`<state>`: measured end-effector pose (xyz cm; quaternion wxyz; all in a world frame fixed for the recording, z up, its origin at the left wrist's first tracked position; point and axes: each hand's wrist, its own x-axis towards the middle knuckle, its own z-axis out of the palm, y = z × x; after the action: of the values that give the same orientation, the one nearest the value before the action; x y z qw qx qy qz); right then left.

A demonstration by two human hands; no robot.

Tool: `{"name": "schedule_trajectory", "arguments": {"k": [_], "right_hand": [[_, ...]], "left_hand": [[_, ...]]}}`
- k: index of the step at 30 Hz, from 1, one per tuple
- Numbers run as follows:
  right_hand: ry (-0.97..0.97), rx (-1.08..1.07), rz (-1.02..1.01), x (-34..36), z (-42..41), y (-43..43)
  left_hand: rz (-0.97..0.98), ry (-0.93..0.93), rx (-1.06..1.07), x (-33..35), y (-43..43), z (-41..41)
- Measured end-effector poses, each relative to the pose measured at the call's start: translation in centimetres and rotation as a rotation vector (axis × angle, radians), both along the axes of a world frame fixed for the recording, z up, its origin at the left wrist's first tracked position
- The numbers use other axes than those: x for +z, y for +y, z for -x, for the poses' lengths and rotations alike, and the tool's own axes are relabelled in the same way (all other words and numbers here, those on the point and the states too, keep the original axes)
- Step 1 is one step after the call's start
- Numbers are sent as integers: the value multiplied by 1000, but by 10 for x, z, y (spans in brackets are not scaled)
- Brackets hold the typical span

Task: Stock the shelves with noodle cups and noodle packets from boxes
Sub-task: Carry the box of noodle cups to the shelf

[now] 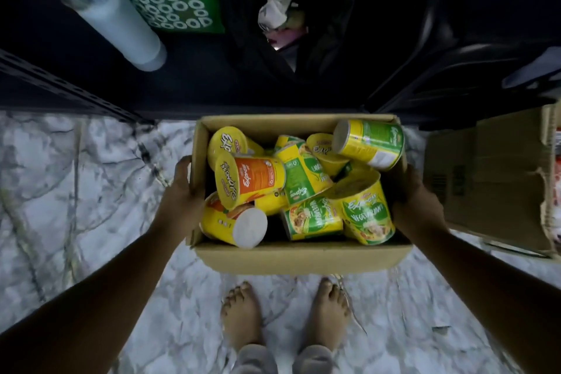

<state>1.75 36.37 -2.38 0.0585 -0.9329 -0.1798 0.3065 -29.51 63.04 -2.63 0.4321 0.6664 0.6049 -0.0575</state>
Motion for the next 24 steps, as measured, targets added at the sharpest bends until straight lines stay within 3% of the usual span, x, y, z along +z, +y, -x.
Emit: {"name": "schedule_trajectory", "arguments": {"k": [8, 14, 19, 24], "right_hand": [[-29, -236, -182, -30, -1, 40], [29, -219, -212, -34, -3, 38], [91, -255, -380, -14, 4, 51], [32, -297, -526, 14, 25, 51]], "left_hand": [[-143, -43, -16, -30, 33, -23], [-108, -24, -45, -30, 31, -20], [-55, -39, 27, -25, 30, -14], [-129, -137, 173, 10, 6, -7]]}}
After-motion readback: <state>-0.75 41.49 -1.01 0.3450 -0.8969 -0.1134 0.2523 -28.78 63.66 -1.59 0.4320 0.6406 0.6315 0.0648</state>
